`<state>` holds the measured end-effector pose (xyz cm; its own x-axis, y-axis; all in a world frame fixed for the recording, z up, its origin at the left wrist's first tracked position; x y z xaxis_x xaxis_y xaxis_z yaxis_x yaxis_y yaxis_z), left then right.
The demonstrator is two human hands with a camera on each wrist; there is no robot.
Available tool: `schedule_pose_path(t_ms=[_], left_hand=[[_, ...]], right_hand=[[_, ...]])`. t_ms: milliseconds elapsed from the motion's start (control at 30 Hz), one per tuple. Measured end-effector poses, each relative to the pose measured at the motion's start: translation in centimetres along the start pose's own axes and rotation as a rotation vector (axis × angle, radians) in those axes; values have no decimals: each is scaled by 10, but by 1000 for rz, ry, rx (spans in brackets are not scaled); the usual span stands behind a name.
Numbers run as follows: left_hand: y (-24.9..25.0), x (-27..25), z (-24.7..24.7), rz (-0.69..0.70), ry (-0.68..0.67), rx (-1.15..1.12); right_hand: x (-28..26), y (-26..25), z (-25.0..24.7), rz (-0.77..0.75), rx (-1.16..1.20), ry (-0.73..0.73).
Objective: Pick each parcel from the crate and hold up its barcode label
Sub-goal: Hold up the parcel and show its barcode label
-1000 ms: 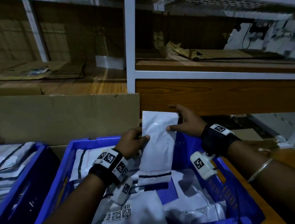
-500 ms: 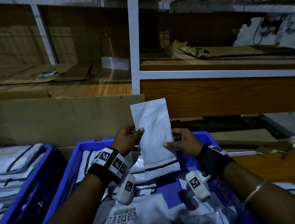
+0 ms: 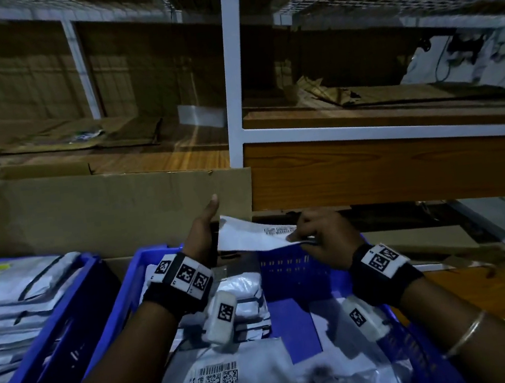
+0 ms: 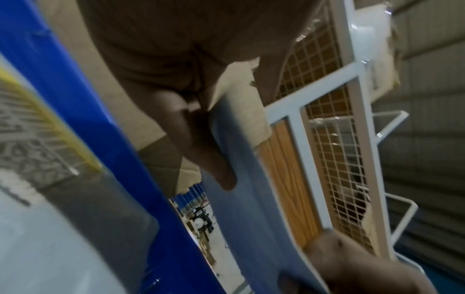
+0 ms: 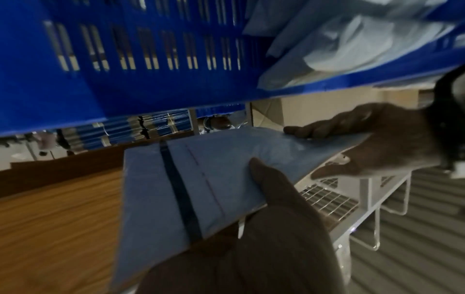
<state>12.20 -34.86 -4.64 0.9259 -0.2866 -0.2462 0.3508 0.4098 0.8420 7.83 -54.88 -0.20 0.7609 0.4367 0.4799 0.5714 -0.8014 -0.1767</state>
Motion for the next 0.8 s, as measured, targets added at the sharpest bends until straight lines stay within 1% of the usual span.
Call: schedule_pose_path(t_ms=[33,100,167,200,300,367,433,500,600,700,800], left_hand=[[1,2,-6,14,46,61],[3,11,-25,71,155,307],[4,17,-34,126,182,565],[3,18,-34,149,183,637],[6,17,-36,216,207,631],[10,17,-36,251,197,644],[13,20,-41,279,212,651],[15,24,-52,280,254,635],[16,24,-61,247,293,672],[20,20,-66,247,308,683],[26,18,-71,272,305,720]], right_hand=[[-1,-4,4,-51,-51,-22],[-3,-8,13,-100,-105,-85],[-6,-7,22,-83,-111,-140],[-8,-6,25,-67,-97,-162],[-14,-1,35,6,27,-223],[-18,0,44,60,101,-286],[-23,4,57,100,124,-336],[-27,9,67,148,147,-353],[-24,16,76,244,214,-323],[-19,26,85,328,197,-281],[-19,42,86,474,305,-158]])
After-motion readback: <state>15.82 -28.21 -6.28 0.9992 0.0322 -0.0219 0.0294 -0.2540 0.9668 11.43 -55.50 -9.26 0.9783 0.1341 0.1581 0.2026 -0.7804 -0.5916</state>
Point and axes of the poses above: each hand's wrist, its own x-axis towards the middle knuckle, its own z-axis out of the palm, y = z × x, the point moved 7 cm from there along x, towards the middle knuckle, and after that the axes turned 3 degrees about -x, right-handed, at the moved point
